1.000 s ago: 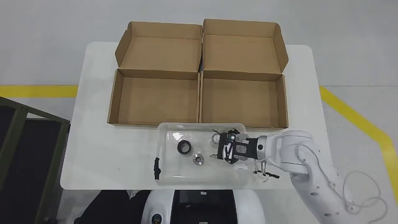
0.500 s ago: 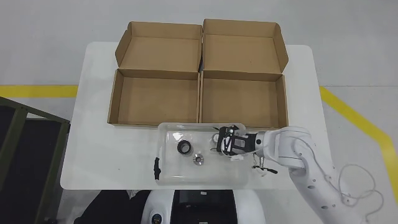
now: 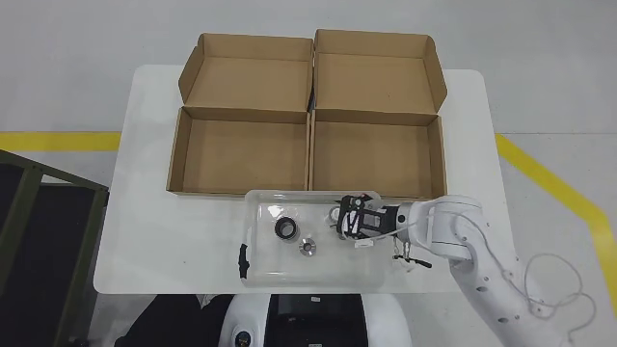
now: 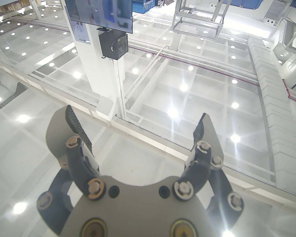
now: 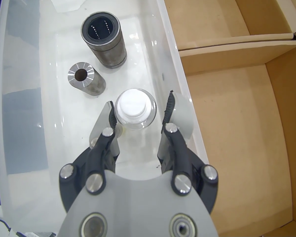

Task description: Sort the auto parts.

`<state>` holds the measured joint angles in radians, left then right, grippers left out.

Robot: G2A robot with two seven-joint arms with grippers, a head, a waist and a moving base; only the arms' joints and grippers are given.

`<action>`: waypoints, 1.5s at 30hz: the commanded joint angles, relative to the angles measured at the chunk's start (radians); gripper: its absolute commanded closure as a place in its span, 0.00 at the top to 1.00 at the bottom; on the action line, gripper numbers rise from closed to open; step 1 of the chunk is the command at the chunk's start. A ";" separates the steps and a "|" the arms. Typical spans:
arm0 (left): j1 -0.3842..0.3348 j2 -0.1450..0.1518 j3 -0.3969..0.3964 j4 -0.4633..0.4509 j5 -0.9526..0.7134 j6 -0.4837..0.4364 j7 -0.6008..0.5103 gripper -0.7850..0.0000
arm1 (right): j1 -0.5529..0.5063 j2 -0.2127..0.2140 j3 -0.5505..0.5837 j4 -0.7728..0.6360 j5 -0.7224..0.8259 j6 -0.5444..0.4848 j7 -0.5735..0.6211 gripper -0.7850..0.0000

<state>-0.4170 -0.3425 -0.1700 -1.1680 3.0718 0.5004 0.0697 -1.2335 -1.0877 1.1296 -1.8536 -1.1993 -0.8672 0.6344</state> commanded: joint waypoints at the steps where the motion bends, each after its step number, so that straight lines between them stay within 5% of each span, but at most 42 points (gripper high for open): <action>1: 0.000 0.000 0.000 0.000 0.000 0.000 0.000 1.00 | 0.001 0.001 -0.001 0.001 0.000 0.001 -0.004 0.15; 3: 0.000 0.000 0.000 0.000 0.000 0.000 0.000 1.00 | 0.000 0.003 0.001 -0.001 0.002 -0.002 -0.013 0.00; 19: 0.000 0.000 0.000 0.000 0.000 0.000 0.000 1.00 | -0.079 0.030 0.083 -0.172 0.065 -0.058 -0.160 0.00; 45: 0.000 0.000 0.000 0.000 0.000 0.000 0.000 1.00 | -0.027 0.039 0.280 -0.240 0.500 -0.028 -0.513 0.00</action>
<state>-0.4170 -0.3425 -0.1700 -1.1680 3.0718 0.5004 0.0697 -1.2552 -1.0488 1.4071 -2.0939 -0.7188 -0.8820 0.1327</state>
